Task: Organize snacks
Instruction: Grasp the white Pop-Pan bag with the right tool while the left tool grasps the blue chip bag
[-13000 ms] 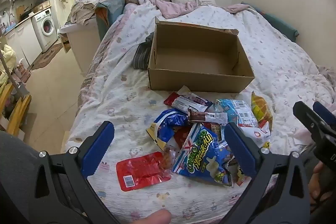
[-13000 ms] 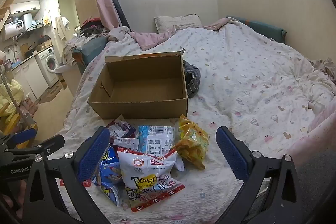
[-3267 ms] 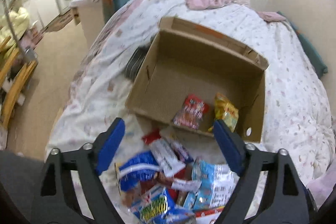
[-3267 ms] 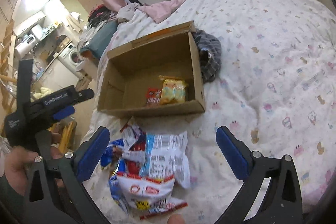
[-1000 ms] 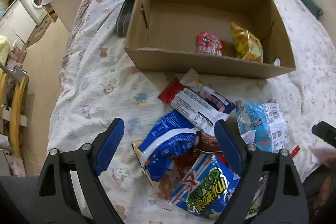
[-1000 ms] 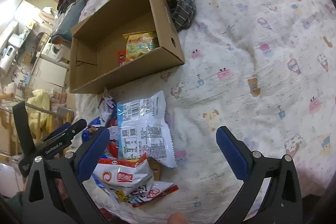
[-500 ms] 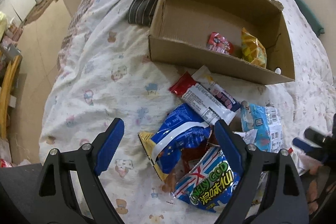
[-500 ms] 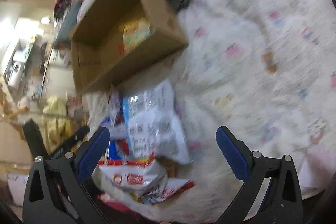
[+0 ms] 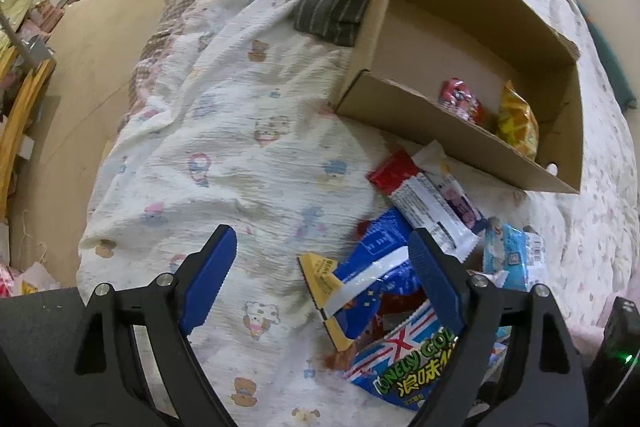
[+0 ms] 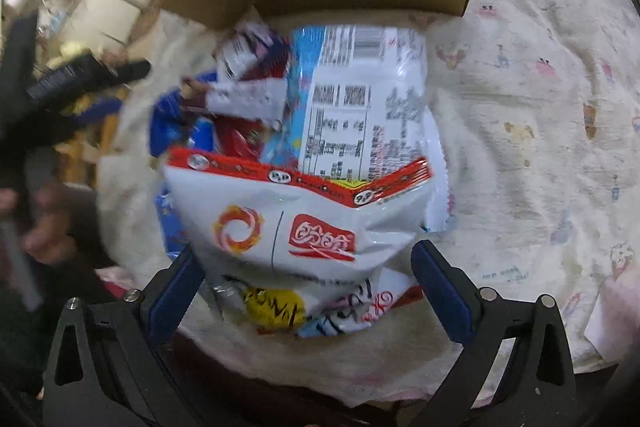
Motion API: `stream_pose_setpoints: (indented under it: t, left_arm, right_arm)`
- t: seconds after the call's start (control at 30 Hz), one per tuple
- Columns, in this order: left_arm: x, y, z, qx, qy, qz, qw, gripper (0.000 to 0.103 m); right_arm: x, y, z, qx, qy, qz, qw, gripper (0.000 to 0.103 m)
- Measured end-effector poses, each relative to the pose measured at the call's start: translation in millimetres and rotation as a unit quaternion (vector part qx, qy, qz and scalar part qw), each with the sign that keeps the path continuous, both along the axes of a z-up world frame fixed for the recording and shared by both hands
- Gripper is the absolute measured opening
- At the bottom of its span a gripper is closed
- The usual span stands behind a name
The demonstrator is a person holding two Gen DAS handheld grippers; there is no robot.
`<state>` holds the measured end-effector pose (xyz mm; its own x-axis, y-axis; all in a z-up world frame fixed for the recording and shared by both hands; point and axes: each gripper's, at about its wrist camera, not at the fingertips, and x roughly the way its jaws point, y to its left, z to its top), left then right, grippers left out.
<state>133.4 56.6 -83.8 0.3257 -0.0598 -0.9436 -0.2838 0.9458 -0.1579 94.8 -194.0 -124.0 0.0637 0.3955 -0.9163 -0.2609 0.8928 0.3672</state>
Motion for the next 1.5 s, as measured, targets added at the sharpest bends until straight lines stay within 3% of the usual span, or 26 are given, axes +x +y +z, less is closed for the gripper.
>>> stream_pose_setpoints:
  t: [0.03,0.1,0.13,0.17,0.3,0.5,0.63,0.93,0.97,1.03,1.23,1.27,1.3,1.33,1.5]
  left_arm:
    - [0.1,1.1,-2.6,0.0,0.004,0.003,1.0,0.086]
    - [0.7,2.6,-6.6,-0.001,0.01,0.007,0.9999,0.086]
    - [1.1,2.7,-9.4,-0.004,0.015,0.007,0.9999,0.085]
    - [1.7,2.4,-11.6,-0.003,0.018,0.004,0.9998,0.085]
    - [2.9,-5.9,-24.0,0.035,0.046,-0.025,0.998,0.086]
    - [-0.1,-12.4,-26.4,0.036,0.044,-0.042,0.9975,0.086]
    - [-3.8,-21.3,-21.4,0.036,0.035,-0.066,0.9966,0.086]
    - [-6.0,-47.9,-31.9,0.043,0.042,-0.13,0.9897,0.085]
    - [-3.5,-48.8,-32.4,0.047,0.036,-0.128,0.9899,0.083]
    - [1.6,-51.0,-32.5,0.061,0.026,-0.132,0.989,0.067]
    - [2.4,-49.7,-54.8,0.05,0.075,-0.136,0.9866,0.064]
    - [2.0,-47.4,-55.8,0.049,0.077,-0.133,0.9869,0.06]
    - [2.2,-46.1,-55.6,0.048,0.077,-0.131,0.9872,0.035]
    - [2.7,-43.8,-55.0,0.052,0.079,-0.131,0.9869,0.028]
    - [1.5,-27.7,-36.4,0.063,0.046,-0.106,0.9913,0.025]
  right_arm:
    - [0.5,1.8,-1.8,0.0,-0.001,0.0,1.0,0.099]
    - [2.4,-0.7,-0.2,0.025,-0.003,-0.008,1.0,0.083]
    - [2.7,-2.2,2.3,0.032,-0.007,-0.012,0.999,0.081]
    - [2.9,-6.2,7.0,0.038,-0.015,-0.016,0.999,0.072]
    - [4.8,-23.4,24.5,0.102,-0.031,-0.03,0.994,0.064]
    - [8.6,-53.2,57.5,0.146,-0.11,-0.089,0.979,0.064]
    - [11.6,-69.9,62.2,0.16,-0.121,-0.123,0.972,0.064]
    - [14.5,-76.9,66.0,0.156,-0.12,-0.134,0.971,0.064]
    - [13.5,-77.9,66.3,0.155,-0.12,-0.132,0.972,0.064]
    - [13.5,-77.3,67.3,0.149,-0.122,-0.131,0.972,0.064]
    - [13.9,-79.3,67.2,0.145,-0.12,-0.136,0.973,0.064]
    - [13.7,-79.7,67.0,0.145,-0.119,-0.137,0.973,0.064]
    - [13.6,-79.7,66.6,0.146,-0.118,-0.136,0.973,0.064]
    - [13.0,-78.7,66.3,0.147,-0.118,-0.134,0.973,0.064]
    - [12.3,-76.7,68.9,0.147,-0.129,-0.128,0.972,0.064]
